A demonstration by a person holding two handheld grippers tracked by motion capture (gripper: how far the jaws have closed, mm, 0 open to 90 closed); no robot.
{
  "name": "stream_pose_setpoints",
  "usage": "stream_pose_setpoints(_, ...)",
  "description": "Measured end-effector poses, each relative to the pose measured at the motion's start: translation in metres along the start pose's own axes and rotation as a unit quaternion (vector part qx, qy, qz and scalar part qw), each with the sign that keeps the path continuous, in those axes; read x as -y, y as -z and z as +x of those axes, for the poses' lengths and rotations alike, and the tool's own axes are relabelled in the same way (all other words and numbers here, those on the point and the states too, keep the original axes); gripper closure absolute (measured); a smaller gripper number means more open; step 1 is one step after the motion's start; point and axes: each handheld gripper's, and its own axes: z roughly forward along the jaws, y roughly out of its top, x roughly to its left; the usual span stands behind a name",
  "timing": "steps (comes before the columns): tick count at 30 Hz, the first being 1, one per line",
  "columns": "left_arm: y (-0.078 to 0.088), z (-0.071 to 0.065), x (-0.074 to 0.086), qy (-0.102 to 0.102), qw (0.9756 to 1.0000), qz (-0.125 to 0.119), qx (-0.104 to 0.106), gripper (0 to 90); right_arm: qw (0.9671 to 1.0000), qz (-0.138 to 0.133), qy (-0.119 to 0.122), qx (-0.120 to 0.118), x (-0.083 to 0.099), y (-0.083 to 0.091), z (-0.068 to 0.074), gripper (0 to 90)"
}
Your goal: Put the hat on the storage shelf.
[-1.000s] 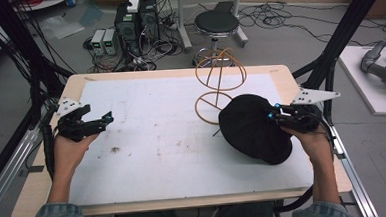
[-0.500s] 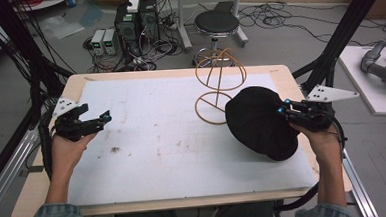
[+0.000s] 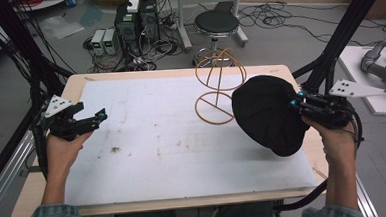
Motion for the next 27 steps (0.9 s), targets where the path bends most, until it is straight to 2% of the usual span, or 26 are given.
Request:
stream_pose_setpoints(8,0.001,0.001,0.0,0.001,1.0,-0.001,0.001,16.6,0.9998,-0.011,0.002,0.019,-0.028,-0.003,-0.002,81.3)
stream_pose_setpoints(14,0.001,0.002,-0.001,0.002,1.0,-0.002,0.001,16.7,0.9986,-0.032,-0.004,0.042,-0.046,-0.008,-0.006,81.3)
stream_pose_setpoints(20,0.002,0.003,-0.001,0.004,1.0,-0.003,0.0,16.6,0.9968,-0.056,-0.013,0.055,-0.062,-0.012,-0.009,81.3)
stream_pose_setpoints(27,0.002,0.003,-0.001,0.003,1.0,-0.003,0.002,16.7,0.9953,-0.068,-0.01,0.068,-0.079,-0.028,-0.009,81.0)
